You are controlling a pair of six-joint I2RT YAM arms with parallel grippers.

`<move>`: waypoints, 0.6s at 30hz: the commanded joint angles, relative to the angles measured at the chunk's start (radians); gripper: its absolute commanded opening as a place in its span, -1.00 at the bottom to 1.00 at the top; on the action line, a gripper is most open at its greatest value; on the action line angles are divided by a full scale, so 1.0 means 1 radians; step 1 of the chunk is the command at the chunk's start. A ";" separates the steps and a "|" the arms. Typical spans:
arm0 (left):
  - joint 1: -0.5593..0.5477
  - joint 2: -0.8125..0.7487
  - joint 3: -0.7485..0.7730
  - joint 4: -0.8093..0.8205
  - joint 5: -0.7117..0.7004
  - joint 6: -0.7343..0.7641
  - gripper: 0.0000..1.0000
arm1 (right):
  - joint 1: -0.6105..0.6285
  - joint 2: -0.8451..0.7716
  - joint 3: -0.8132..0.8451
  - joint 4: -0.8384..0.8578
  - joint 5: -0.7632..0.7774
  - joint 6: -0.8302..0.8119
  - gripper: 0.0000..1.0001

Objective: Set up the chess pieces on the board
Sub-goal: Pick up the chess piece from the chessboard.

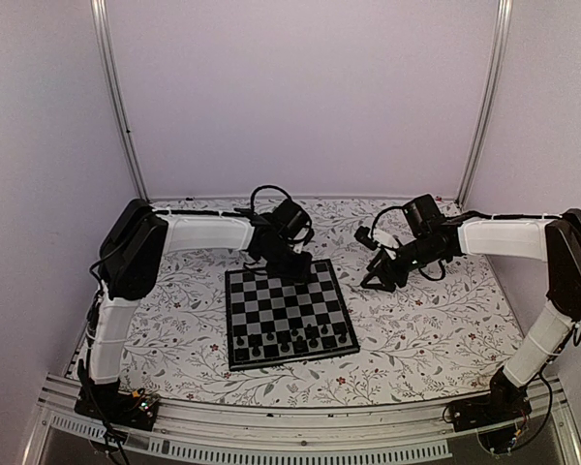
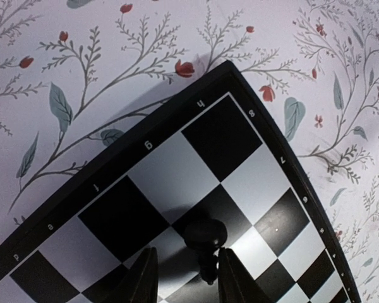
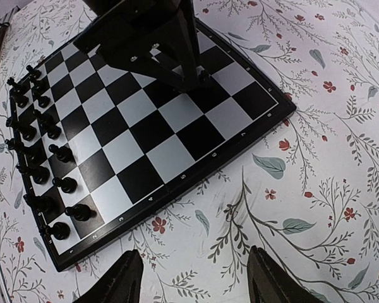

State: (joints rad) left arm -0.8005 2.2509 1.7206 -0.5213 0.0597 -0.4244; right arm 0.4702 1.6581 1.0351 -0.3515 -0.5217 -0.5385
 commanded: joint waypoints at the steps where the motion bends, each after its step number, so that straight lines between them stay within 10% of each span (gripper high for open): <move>1: -0.032 0.056 0.039 -0.050 -0.024 -0.011 -0.33 | 0.004 0.016 0.022 -0.012 -0.019 0.000 0.20; 18: -0.063 0.040 -0.006 -0.131 -0.084 0.057 -0.73 | 0.003 0.009 0.027 -0.015 -0.026 -0.002 0.20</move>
State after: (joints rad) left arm -0.8494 2.2768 1.7603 -0.5579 -0.0273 -0.4019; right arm 0.4702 1.6585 1.0351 -0.3542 -0.5308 -0.5385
